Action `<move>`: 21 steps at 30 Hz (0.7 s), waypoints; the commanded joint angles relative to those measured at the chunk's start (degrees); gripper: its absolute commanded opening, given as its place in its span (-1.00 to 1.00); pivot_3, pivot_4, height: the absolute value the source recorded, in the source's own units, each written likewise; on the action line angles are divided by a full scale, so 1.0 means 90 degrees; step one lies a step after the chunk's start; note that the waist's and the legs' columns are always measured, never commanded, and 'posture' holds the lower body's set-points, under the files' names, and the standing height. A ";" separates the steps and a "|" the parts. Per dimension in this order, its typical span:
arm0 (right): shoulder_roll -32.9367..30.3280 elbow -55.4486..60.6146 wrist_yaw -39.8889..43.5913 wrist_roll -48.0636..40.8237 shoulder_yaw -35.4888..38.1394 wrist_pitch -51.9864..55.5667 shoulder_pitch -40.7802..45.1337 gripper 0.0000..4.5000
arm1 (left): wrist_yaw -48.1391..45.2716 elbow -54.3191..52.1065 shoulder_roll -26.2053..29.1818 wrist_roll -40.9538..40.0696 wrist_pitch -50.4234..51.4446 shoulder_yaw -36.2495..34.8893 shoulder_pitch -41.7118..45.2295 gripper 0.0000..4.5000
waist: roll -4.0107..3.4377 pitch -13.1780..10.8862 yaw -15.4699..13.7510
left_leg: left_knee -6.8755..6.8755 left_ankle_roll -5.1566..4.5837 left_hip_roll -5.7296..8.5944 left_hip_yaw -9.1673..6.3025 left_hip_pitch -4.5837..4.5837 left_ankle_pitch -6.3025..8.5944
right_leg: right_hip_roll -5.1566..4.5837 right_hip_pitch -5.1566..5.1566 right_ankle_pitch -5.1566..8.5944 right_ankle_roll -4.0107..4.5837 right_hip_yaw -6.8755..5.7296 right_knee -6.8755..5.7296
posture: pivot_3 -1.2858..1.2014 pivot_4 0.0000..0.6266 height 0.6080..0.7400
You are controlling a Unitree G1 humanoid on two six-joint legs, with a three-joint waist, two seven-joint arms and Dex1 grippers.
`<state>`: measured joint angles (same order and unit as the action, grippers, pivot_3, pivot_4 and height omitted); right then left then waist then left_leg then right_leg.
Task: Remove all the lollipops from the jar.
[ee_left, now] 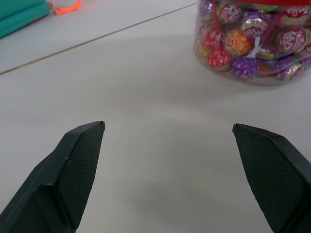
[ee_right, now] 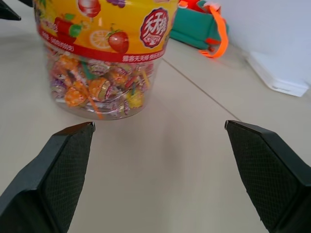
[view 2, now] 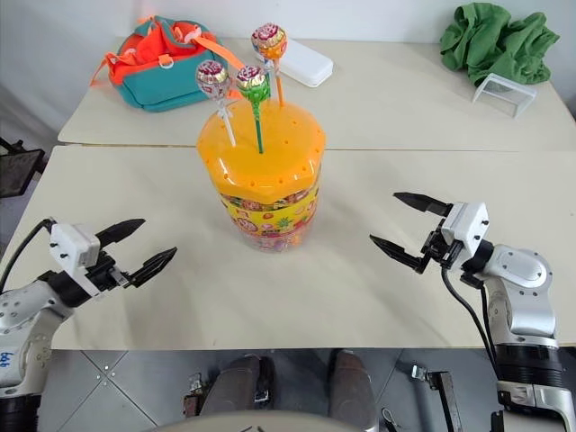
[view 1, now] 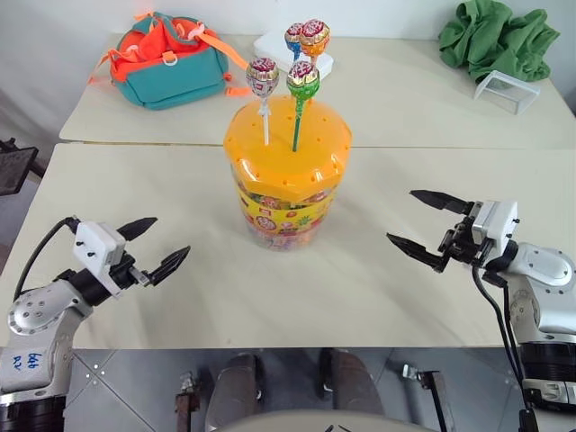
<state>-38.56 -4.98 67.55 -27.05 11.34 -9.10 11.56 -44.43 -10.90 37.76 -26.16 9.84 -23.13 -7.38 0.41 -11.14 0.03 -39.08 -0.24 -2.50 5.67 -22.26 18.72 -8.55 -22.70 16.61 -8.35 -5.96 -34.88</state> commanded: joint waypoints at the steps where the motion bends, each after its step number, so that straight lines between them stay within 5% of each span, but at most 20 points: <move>1: -0.0239 0.0293 0.0235 -0.0253 0.0108 0.0253 -0.0084 0.99 | -0.0304 -0.0301 0.0262 -0.0316 0.0149 -0.0287 -0.0098 1.00 | 0.0000 0.0000 -0.0006 | 0.0000 0.0000 0.0000 -0.0001 0.0000 0.0000 | 0.0000 0.0000 0.0000 0.0000 0.0000 0.0000 | 0.03 -0.52 1.00; 7: 0.0189 0.1770 -0.0261 -0.1745 0.0728 0.0926 -0.0257 0.99 | -0.0776 -0.0503 0.0780 -0.2954 0.1947 -0.0807 0.1197 1.00 | 0.0002 0.0000 -0.0038 | -0.0009 0.0004 -0.0011 -0.0018 -0.0004 -0.0002 | 0.0001 -0.0001 0.0000 0.0004 -0.0009 -0.0017 | 0.03 -0.52 1.00; 10: 0.0360 0.2870 -0.1038 -0.2322 0.1086 0.1284 -0.0552 0.99 | -0.0836 -0.0319 0.1200 -0.3734 0.2775 -0.0457 0.2601 1.00 | 0.0001 0.0000 -0.0103 | -0.0010 0.0008 -0.0005 -0.0026 0.0000 0.0001 | -0.0001 0.0002 -0.0002 0.0006 -0.0006 -0.0017 | 0.03 -0.52 1.00; 16: 0.0751 0.4415 -0.2088 -0.2829 0.1247 0.1537 -0.1141 0.99 | -0.0909 0.0389 0.0929 -0.3352 0.3062 0.0741 0.5016 1.00 | 0.0004 0.0002 -0.0166 | -0.0010 0.0012 0.0002 -0.0012 0.0001 0.0003 | 0.0008 0.0002 -0.0001 0.0006 -0.0008 -0.0019 | 0.03 -0.52 1.00; 21: 0.0874 0.4674 -0.2258 -0.2700 0.1170 0.1465 -0.1331 0.99 | -0.1204 0.0632 0.0502 -0.2877 0.3110 0.1619 0.5878 1.00 | 0.0005 0.0002 -0.0137 | -0.0009 0.0011 0.0003 0.0001 0.0001 0.0004 | 0.0011 0.0001 -0.0001 0.0005 -0.0003 -0.0012 | 0.03 -0.52 1.00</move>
<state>-30.73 35.10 47.89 -51.42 20.79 4.97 -0.68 -54.54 -5.55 42.25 -53.14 37.94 -9.11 43.49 0.46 -11.12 -1.20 -39.16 -0.14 -2.49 5.69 -22.26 18.74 -8.43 -22.71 16.60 -8.30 -5.99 -34.98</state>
